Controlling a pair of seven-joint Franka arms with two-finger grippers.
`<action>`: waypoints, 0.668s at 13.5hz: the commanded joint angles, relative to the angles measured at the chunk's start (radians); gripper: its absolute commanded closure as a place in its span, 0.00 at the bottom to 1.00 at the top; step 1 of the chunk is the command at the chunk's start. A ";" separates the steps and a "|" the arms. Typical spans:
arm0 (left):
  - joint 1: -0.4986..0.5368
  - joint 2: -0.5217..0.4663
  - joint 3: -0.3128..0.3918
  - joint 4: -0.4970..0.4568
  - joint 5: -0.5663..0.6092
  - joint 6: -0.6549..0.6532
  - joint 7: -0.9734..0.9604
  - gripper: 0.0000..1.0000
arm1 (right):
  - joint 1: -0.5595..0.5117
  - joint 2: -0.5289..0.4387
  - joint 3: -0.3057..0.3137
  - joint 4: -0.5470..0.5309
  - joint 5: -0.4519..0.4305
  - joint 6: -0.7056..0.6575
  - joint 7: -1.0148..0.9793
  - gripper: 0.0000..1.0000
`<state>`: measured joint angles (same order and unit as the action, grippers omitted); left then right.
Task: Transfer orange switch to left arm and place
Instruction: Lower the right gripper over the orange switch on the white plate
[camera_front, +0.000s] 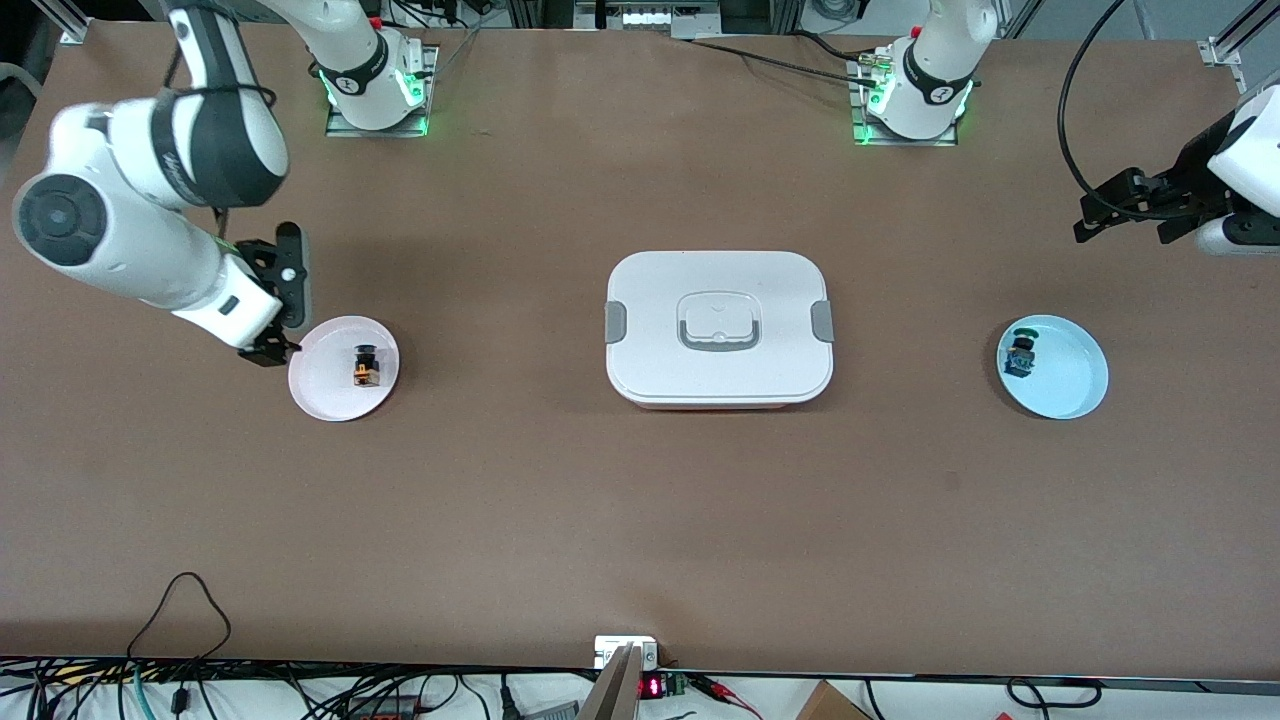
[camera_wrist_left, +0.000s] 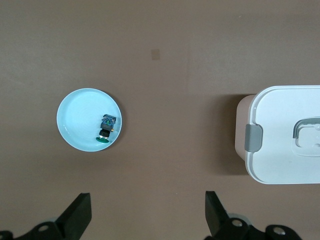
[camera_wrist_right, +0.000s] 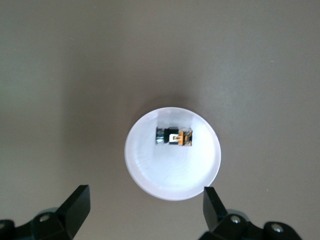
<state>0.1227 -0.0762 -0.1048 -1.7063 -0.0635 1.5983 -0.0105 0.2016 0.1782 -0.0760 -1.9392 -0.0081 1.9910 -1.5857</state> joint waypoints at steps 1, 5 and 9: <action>0.003 -0.007 -0.004 0.001 0.030 0.009 -0.002 0.00 | 0.007 -0.016 0.001 -0.156 0.016 0.184 -0.028 0.00; 0.003 -0.004 -0.004 0.002 0.030 0.006 -0.002 0.00 | 0.010 0.069 0.004 -0.210 0.017 0.349 -0.042 0.00; 0.005 0.004 -0.003 0.002 0.030 0.008 -0.002 0.00 | 0.018 0.141 0.007 -0.244 0.016 0.477 -0.074 0.00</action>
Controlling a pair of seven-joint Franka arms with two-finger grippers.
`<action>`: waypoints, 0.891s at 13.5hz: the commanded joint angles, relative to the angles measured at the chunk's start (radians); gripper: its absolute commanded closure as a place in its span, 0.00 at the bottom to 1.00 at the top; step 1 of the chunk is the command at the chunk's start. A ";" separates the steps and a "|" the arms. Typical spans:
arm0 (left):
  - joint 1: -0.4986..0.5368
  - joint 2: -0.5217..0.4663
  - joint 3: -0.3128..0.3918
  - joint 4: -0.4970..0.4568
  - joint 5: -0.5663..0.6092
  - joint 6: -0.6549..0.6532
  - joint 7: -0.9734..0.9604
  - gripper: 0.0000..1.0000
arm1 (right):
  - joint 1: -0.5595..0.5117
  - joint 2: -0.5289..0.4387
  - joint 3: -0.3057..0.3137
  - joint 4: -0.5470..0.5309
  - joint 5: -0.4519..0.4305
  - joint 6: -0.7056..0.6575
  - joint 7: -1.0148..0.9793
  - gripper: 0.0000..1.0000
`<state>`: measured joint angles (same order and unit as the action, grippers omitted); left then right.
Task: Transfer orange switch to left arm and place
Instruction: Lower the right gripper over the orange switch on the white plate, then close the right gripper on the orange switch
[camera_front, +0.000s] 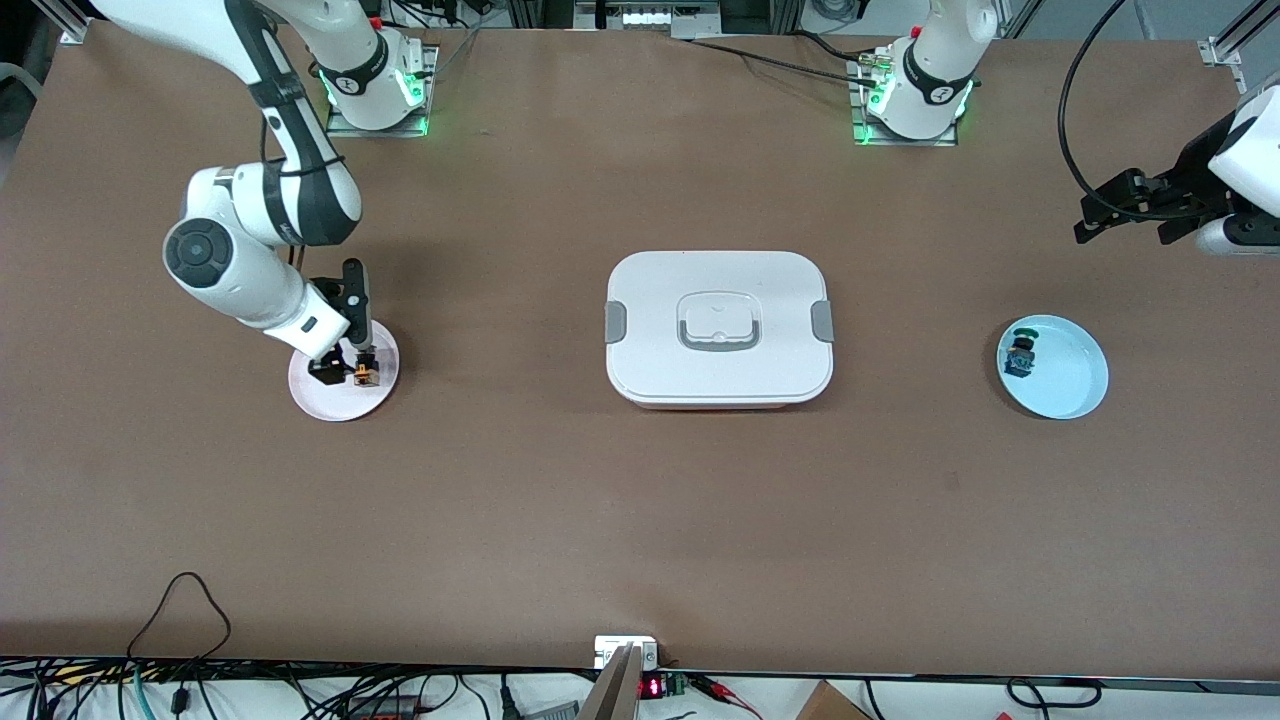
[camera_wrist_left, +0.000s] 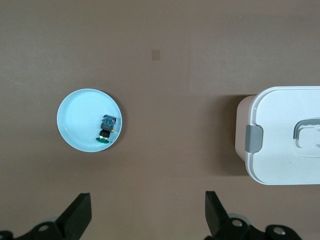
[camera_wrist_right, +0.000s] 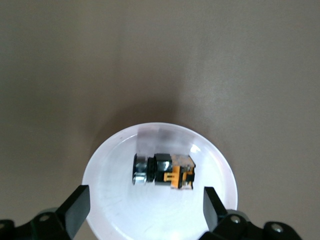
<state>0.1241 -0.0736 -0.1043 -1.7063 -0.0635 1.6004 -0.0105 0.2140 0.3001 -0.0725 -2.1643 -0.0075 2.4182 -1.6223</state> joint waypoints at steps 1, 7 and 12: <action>0.003 0.003 -0.002 0.002 0.030 0.006 -0.002 0.00 | 0.005 0.030 0.003 -0.022 0.017 0.070 -0.056 0.00; 0.008 0.005 -0.003 0.004 0.030 0.007 -0.002 0.00 | 0.004 0.073 0.003 -0.023 0.017 0.125 -0.060 0.00; 0.008 0.005 -0.003 0.005 0.030 0.007 -0.002 0.00 | -0.008 0.090 0.003 -0.023 0.033 0.145 -0.048 0.00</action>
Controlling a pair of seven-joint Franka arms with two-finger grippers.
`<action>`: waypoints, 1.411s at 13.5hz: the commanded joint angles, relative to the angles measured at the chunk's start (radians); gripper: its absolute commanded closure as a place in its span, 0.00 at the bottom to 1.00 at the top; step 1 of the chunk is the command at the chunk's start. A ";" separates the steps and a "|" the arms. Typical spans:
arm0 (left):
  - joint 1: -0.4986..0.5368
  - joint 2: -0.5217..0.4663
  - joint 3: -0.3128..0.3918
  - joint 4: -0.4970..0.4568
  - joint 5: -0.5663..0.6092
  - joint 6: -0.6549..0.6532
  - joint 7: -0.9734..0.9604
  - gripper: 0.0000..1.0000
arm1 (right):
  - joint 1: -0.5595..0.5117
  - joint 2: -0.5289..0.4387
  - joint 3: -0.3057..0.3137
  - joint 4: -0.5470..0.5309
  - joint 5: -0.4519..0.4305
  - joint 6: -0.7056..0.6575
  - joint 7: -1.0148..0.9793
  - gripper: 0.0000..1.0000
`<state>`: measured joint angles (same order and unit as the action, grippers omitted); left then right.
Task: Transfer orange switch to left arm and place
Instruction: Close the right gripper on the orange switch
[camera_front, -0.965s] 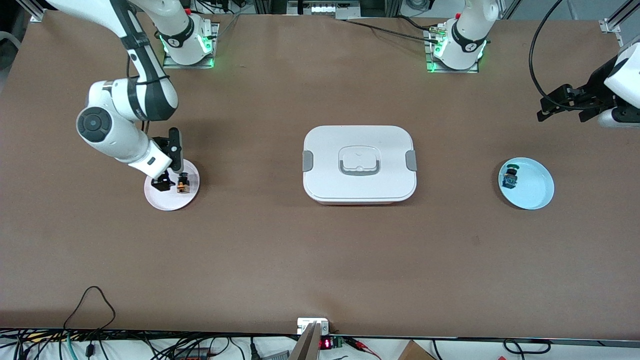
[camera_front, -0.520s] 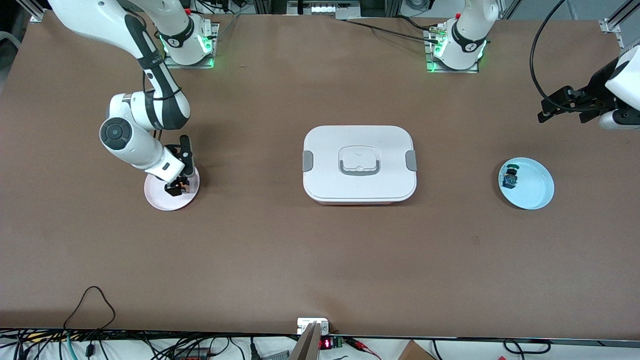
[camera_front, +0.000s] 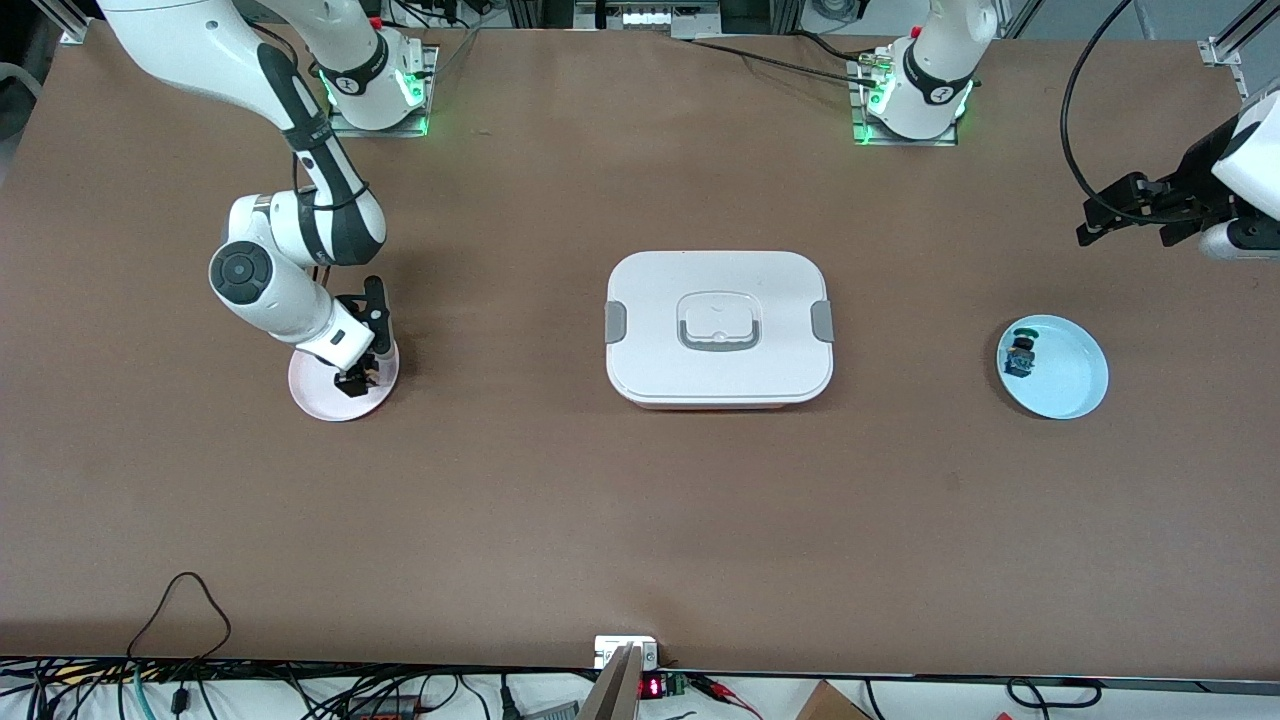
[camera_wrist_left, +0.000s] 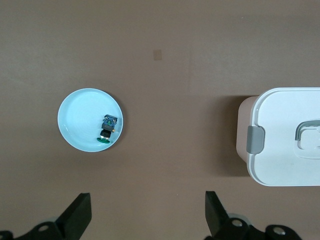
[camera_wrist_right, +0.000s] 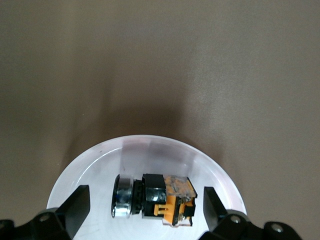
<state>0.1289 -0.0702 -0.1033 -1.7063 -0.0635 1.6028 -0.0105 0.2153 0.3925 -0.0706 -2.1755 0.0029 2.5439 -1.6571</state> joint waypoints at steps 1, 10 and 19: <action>0.003 0.001 -0.004 0.005 0.030 0.005 -0.002 0.00 | -0.014 -0.001 0.002 -0.012 0.025 0.021 -0.013 0.00; 0.003 0.000 -0.006 0.005 0.030 0.005 -0.002 0.00 | -0.014 0.023 0.002 -0.009 0.052 0.033 -0.015 0.00; 0.003 0.000 -0.006 0.005 0.030 0.000 -0.002 0.00 | -0.019 0.032 0.002 -0.009 0.052 0.047 -0.013 0.03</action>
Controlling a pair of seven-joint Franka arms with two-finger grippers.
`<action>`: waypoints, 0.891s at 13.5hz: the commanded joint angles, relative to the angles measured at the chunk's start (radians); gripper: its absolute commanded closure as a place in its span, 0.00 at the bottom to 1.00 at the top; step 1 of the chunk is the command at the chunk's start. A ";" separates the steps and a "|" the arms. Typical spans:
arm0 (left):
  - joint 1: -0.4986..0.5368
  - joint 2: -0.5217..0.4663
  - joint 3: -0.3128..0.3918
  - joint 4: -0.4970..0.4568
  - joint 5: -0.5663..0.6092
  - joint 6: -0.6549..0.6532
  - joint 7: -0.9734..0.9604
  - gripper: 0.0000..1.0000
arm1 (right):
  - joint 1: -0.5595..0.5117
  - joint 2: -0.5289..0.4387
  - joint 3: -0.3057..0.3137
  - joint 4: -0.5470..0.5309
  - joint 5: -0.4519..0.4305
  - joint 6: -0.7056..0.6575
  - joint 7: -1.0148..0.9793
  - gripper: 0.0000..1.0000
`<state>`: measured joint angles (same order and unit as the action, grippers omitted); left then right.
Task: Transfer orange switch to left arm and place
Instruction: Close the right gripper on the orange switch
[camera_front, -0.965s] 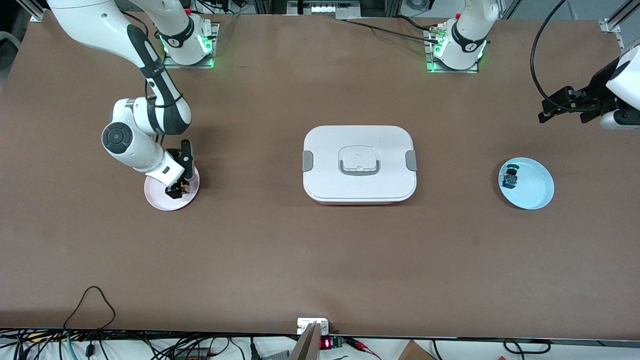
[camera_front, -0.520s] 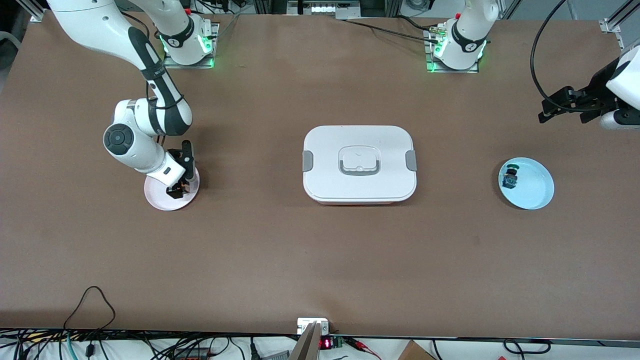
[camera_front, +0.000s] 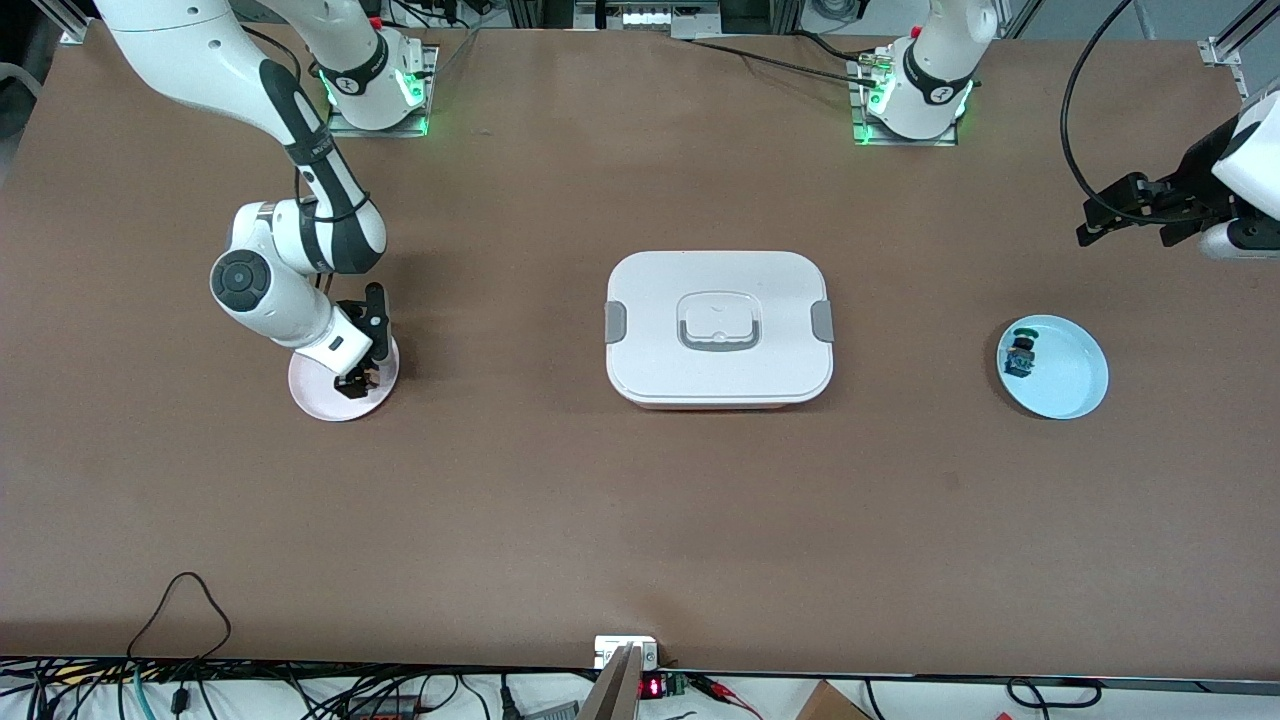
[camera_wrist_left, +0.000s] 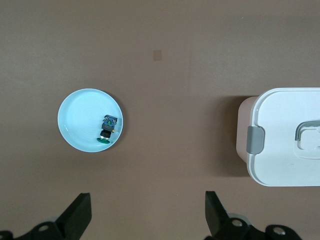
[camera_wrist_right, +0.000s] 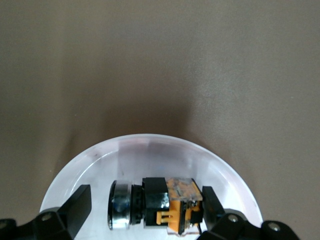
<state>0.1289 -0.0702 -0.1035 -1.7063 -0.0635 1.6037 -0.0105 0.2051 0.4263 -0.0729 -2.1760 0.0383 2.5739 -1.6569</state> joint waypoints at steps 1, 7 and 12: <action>0.003 0.000 -0.005 0.005 0.030 -0.001 -0.002 0.00 | -0.009 -0.001 0.004 -0.008 0.017 0.019 -0.015 0.06; 0.003 0.000 -0.005 0.005 0.030 -0.005 -0.003 0.00 | -0.009 -0.012 0.004 -0.008 0.044 0.009 -0.015 0.80; 0.002 0.000 -0.008 0.005 0.030 -0.005 -0.003 0.00 | -0.009 -0.109 0.002 0.015 0.045 -0.156 -0.017 0.91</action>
<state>0.1288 -0.0702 -0.1038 -1.7063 -0.0635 1.6036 -0.0105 0.2013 0.3838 -0.0729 -2.1604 0.0680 2.4954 -1.6569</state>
